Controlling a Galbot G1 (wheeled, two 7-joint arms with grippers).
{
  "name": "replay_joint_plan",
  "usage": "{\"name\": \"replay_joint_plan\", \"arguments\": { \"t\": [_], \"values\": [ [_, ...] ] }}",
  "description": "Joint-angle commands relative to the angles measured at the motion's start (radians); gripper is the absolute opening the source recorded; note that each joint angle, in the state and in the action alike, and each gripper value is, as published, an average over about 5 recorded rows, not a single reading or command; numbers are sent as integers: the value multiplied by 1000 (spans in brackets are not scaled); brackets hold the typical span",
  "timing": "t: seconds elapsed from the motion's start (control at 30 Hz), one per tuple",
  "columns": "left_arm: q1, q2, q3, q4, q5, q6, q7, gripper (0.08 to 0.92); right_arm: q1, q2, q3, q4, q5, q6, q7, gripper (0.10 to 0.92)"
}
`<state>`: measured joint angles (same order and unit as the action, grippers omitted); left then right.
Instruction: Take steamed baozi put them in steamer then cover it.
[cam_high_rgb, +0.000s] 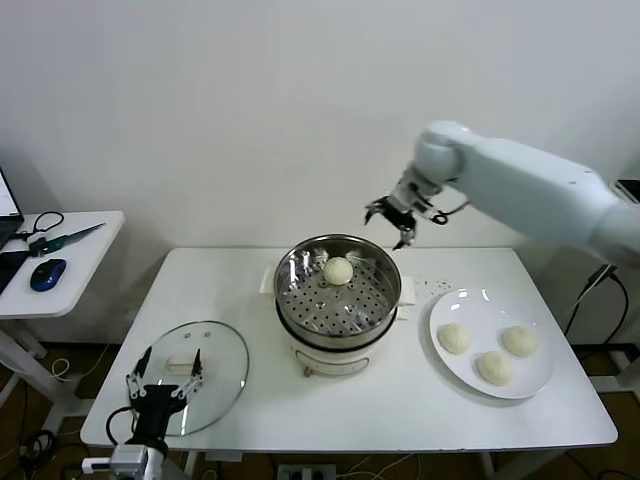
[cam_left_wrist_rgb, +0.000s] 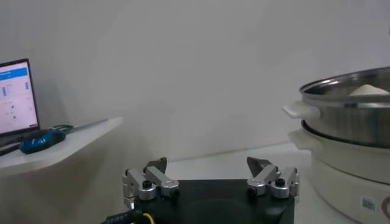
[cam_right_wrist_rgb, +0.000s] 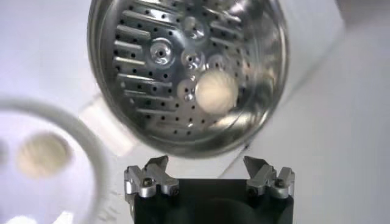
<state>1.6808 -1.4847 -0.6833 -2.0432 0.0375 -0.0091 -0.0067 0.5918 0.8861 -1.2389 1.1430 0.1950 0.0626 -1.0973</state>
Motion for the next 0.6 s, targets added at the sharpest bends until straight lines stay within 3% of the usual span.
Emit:
{"name": "replay_joint_plan", "arguments": {
  "t": [0.03,0.37,0.6],
  "values": [
    [15,1,0,-5,1,-2,-2,823,-51,-258,-70,54,222,-271,8,823],
    [19,-2,-3,-4,4,1,-10,823,-388,-285,165,5,-14,-231,-1,823],
    [24,-3,-8,1,6,1,-11,823,-549,-231,272,-27,-99,-223,4,823]
  ]
}}
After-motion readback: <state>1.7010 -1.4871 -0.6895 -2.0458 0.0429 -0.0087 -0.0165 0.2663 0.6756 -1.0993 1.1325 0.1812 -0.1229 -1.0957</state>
